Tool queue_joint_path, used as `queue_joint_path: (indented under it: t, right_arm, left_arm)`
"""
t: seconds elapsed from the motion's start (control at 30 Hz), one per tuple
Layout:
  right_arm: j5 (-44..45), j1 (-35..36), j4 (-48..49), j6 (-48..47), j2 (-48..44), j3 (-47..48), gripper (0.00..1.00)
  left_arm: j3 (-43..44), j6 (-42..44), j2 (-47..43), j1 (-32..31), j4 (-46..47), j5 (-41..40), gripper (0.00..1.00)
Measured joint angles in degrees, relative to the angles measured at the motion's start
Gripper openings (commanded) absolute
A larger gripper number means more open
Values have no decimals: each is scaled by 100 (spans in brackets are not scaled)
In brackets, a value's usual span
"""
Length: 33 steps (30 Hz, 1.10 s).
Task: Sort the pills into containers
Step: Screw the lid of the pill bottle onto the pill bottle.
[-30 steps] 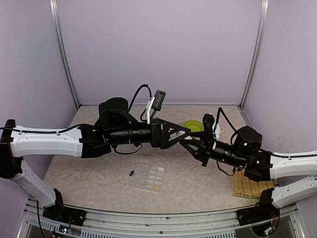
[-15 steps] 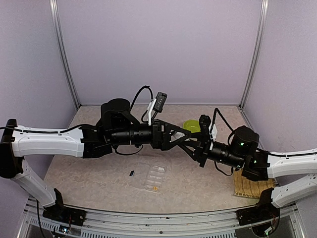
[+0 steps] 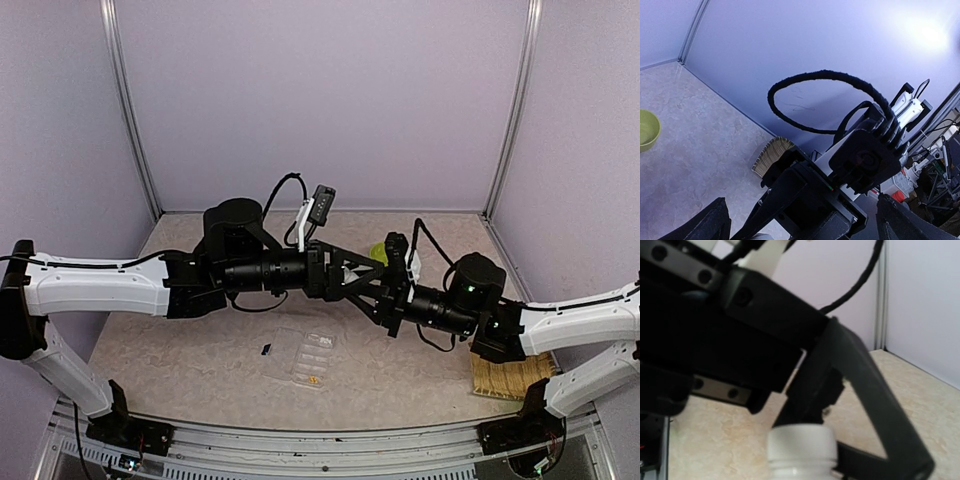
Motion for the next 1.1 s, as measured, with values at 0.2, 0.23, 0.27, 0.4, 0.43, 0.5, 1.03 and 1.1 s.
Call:
queue_joint_path:
  t: [0.2, 0.23, 0.27, 0.4, 0.43, 0.5, 1.03, 1.1]
  right_arm:
    - [-136, 4, -9, 37, 48, 2, 13]
    - [-149, 4, -22, 33, 37, 2, 13]
    - [-153, 4, -44, 22, 13, 0, 13]
    - [-127, 4, -278, -153, -302, -92, 14]
    - [-118, 4, -345, -232, -424, -138, 14]
    - [-92, 4, -437, -372, -645, -201, 14]
    - [127, 4, -1058, -988, -925, -214, 14]
    - [186, 4, -1064, -1001, -949, -214, 14]
  left_arm:
    - [-59, 0, -4, -7, 9, 0, 97]
    - [-59, 0, -4, -11, 4, -13, 96]
    - [-59, -2, -4, -15, -4, -37, 95]
    - [-11, -105, -24, -20, -234, -157, 94]
    - [22, -140, -24, -13, -317, -184, 94]
    - [83, -236, -26, 11, -496, -219, 92]
    - [299, -597, -24, 116, -1032, 0, 64]
    - [299, -619, -24, 116, -1051, 26, 63]
